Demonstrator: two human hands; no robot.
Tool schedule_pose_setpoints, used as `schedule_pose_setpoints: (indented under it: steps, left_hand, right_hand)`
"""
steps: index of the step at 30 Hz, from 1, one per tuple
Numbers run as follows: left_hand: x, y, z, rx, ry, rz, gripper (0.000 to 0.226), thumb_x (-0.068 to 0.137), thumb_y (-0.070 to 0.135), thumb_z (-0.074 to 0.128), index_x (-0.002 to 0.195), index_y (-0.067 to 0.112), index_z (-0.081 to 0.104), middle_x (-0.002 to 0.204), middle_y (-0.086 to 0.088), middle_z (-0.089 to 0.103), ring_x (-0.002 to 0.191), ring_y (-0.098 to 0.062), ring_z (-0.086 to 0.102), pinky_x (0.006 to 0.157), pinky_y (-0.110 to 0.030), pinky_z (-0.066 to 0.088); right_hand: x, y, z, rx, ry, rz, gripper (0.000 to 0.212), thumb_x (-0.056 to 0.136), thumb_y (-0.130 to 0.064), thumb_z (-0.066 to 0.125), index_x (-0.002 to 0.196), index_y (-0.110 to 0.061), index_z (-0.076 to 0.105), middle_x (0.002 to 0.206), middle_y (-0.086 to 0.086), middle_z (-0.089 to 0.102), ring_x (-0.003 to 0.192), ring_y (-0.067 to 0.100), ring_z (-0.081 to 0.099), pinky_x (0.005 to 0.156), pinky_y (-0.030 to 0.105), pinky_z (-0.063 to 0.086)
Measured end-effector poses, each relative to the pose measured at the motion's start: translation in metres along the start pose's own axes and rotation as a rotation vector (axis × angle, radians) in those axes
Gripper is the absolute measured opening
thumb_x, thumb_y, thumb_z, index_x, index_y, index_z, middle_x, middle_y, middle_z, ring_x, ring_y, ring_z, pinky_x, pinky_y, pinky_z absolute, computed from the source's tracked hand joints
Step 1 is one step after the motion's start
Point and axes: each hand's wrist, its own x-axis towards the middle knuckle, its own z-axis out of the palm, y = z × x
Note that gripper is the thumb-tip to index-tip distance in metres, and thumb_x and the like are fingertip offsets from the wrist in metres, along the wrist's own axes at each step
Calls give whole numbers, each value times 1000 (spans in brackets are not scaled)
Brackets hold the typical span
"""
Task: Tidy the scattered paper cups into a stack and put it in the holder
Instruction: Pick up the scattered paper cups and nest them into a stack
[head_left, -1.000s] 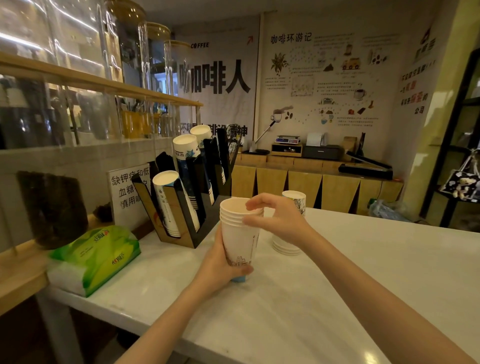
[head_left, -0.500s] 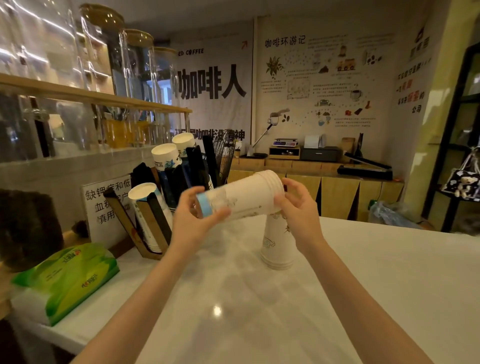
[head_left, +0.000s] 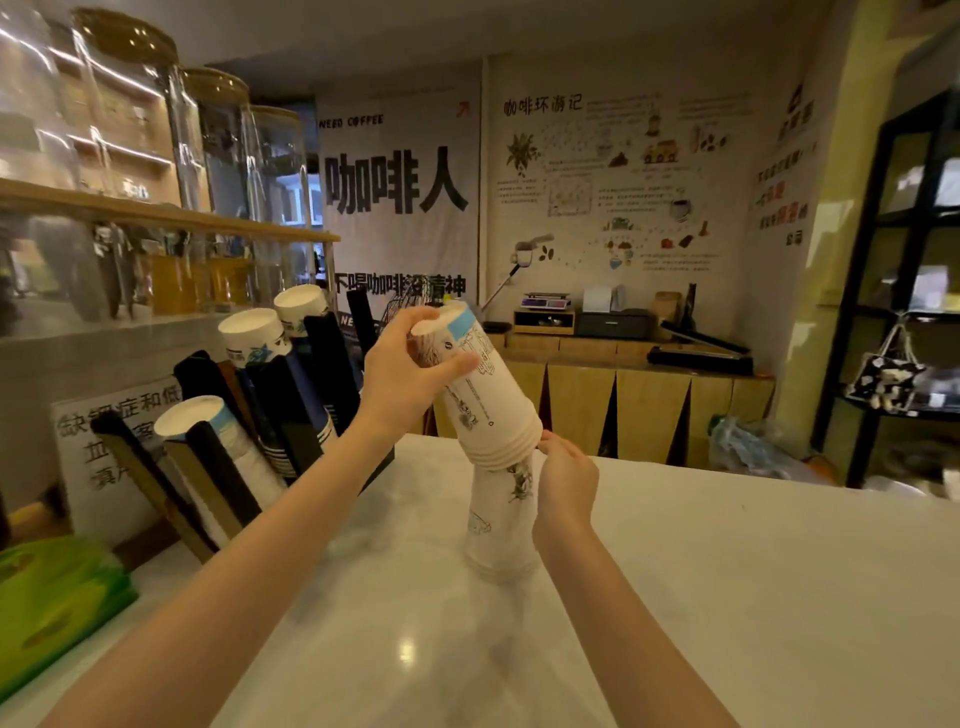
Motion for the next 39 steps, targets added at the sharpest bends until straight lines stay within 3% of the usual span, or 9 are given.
schedule_pose_setpoints:
  steps: [4, 9, 13, 17, 23, 28, 31, 35, 39]
  left_hand:
    - [3, -15, 16, 27, -91, -69, 54, 70, 19, 74, 118, 16, 48, 108, 0, 56, 87, -3, 57, 65, -20, 55]
    - [-7, -30, 35, 94, -204, -84, 58, 70, 17, 74, 120, 19, 45, 110, 2, 54, 94, -11, 56, 72, -24, 54]
    - [-19, -38, 48, 175, -258, -83, 68, 69, 15, 75, 127, 18, 40, 124, -4, 53, 104, -13, 52, 83, -30, 52]
    - [-34, -56, 57, 187, -261, -165, 73, 70, 16, 74, 132, 19, 35, 132, -7, 50, 114, -17, 51, 91, -38, 50]
    - [-55, -71, 62, 54, -195, -270, 83, 70, 16, 74, 138, 20, 26, 139, -7, 46, 125, -19, 44, 96, -35, 44]
    - [-83, -95, 61, 77, -289, -398, 90, 67, 22, 76, 139, 21, 21, 141, -6, 45, 126, -21, 45, 100, -38, 42]
    - [-98, -106, 61, 95, -336, -468, 89, 66, 29, 77, 137, 22, 24, 137, -5, 48, 117, -18, 50, 95, -31, 44]
    - [-108, -117, 55, 84, -412, -459, 106, 46, 51, 79, 135, 29, 25, 131, 5, 51, 111, -11, 52, 91, -25, 44]
    - [-114, -121, 55, 80, -337, -416, 100, 45, 45, 85, 130, 31, 33, 119, 11, 55, 104, -7, 54, 89, -23, 45]
  right_hand:
    - [12, 21, -1, -33, 110, 102, 27, 89, -8, 41, 95, 6, 63, 92, 18, 64, 103, 36, 54, 90, 48, 43]
    - [34, 52, -3, -85, 163, 281, 30, 87, -16, 41, 58, -10, 45, 71, 9, 46, 84, 29, 43, 72, 41, 33]
    - [39, 67, -11, -149, 133, 423, 26, 87, -20, 40, 91, -4, 60, 97, 15, 54, 96, 33, 49, 81, 43, 40]
    - [46, 68, -18, -125, 82, 425, 33, 89, -13, 39, 106, 3, 62, 100, 20, 59, 82, 27, 45, 81, 42, 43]
    - [44, 72, -14, -68, -9, 406, 23, 85, -12, 41, 68, -2, 54, 69, 11, 55, 62, 25, 47, 53, 31, 34]
    - [52, 80, -14, -138, -10, 361, 26, 84, -12, 40, 61, -9, 51, 91, 20, 64, 81, 33, 57, 69, 38, 45]
    - [50, 82, -15, -179, -70, 314, 30, 90, -9, 38, 61, -13, 47, 77, 13, 60, 68, 26, 56, 64, 33, 47]
    - [51, 88, -10, -328, -77, 252, 25, 89, -11, 35, 83, -3, 59, 88, 14, 57, 82, 30, 57, 68, 34, 44]
    - [52, 105, -2, -405, -150, 145, 39, 87, -21, 35, 112, -7, 61, 107, 8, 66, 95, 27, 60, 68, 30, 48]
